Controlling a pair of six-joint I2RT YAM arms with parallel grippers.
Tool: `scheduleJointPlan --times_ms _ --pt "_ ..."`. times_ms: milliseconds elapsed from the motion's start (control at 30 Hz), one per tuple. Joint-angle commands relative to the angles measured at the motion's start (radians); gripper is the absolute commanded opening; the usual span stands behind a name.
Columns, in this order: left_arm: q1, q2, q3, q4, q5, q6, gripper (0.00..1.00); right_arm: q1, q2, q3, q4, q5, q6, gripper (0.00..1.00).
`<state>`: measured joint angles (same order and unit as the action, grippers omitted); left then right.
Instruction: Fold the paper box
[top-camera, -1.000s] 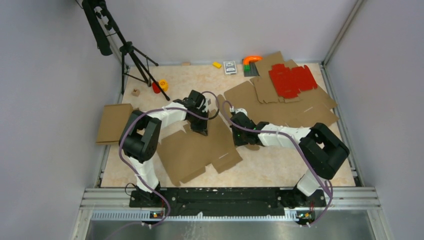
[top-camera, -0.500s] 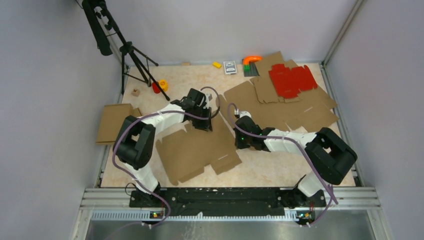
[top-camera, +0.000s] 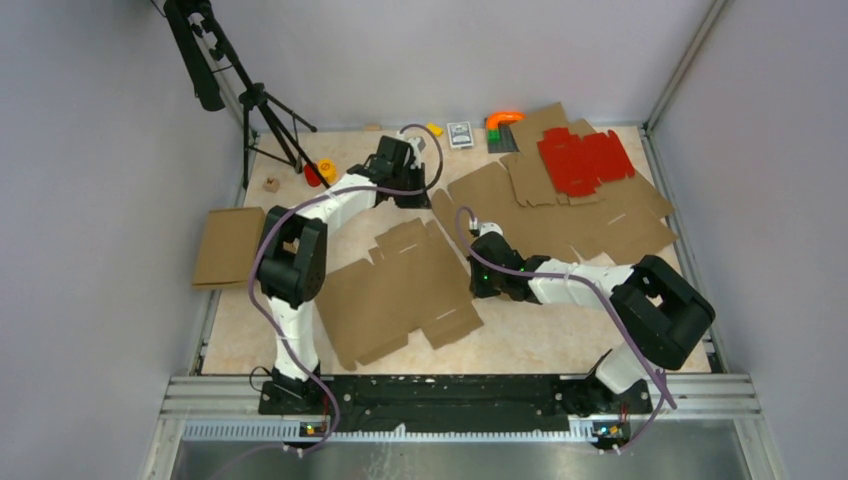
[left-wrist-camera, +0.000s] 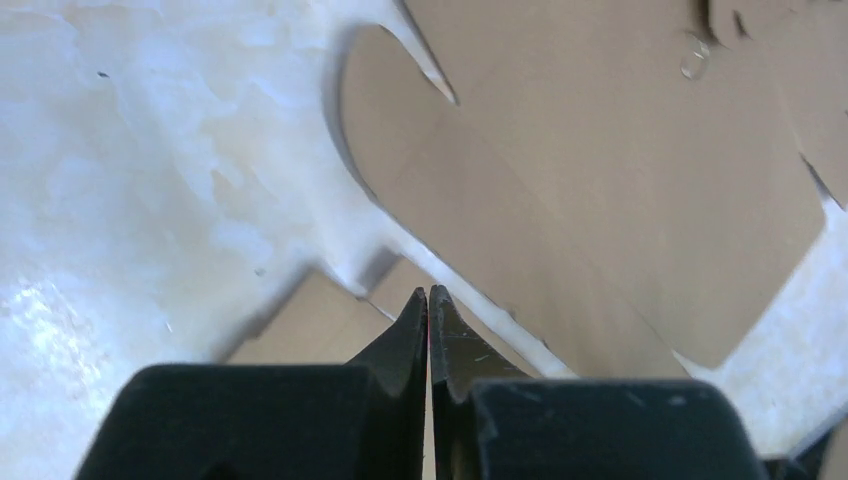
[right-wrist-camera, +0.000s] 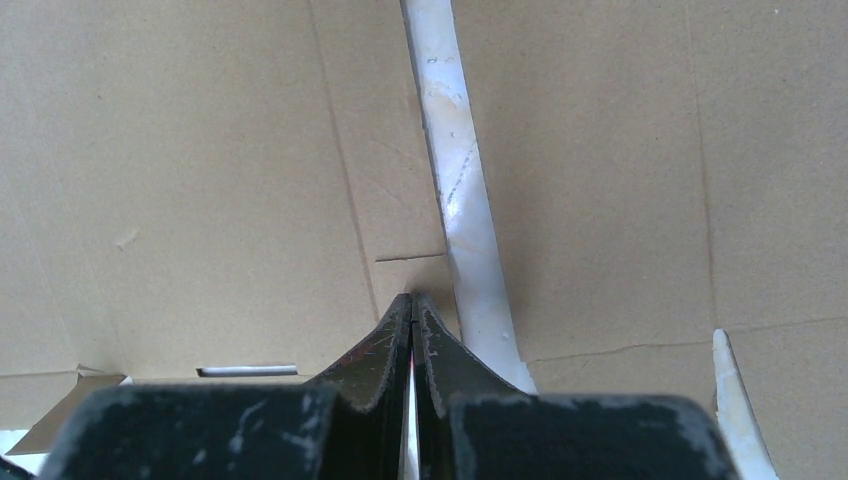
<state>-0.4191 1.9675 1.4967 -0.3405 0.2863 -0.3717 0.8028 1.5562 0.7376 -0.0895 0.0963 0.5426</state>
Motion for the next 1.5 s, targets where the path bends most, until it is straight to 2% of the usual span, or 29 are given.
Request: scheduleJointPlan --times_ms 0,267,533,933,1467 --pt "0.005 0.093 0.100 -0.025 -0.049 0.013 0.00 0.014 0.059 -0.049 -0.120 -0.075 -0.004 0.00" --pt "0.000 0.204 0.172 -0.089 -0.059 0.023 0.00 0.014 0.066 -0.060 -0.097 -0.088 0.000 0.00" --pt "-0.003 0.242 0.177 -0.161 0.106 0.025 0.00 0.013 0.070 -0.060 -0.093 -0.092 0.006 0.00" --pt "-0.002 0.114 0.015 -0.076 0.216 -0.013 0.00 0.014 0.069 -0.063 -0.085 -0.092 0.006 0.00" --pt "-0.032 0.023 -0.127 0.007 0.249 -0.052 0.00 0.013 0.080 -0.058 -0.083 -0.091 0.006 0.00"
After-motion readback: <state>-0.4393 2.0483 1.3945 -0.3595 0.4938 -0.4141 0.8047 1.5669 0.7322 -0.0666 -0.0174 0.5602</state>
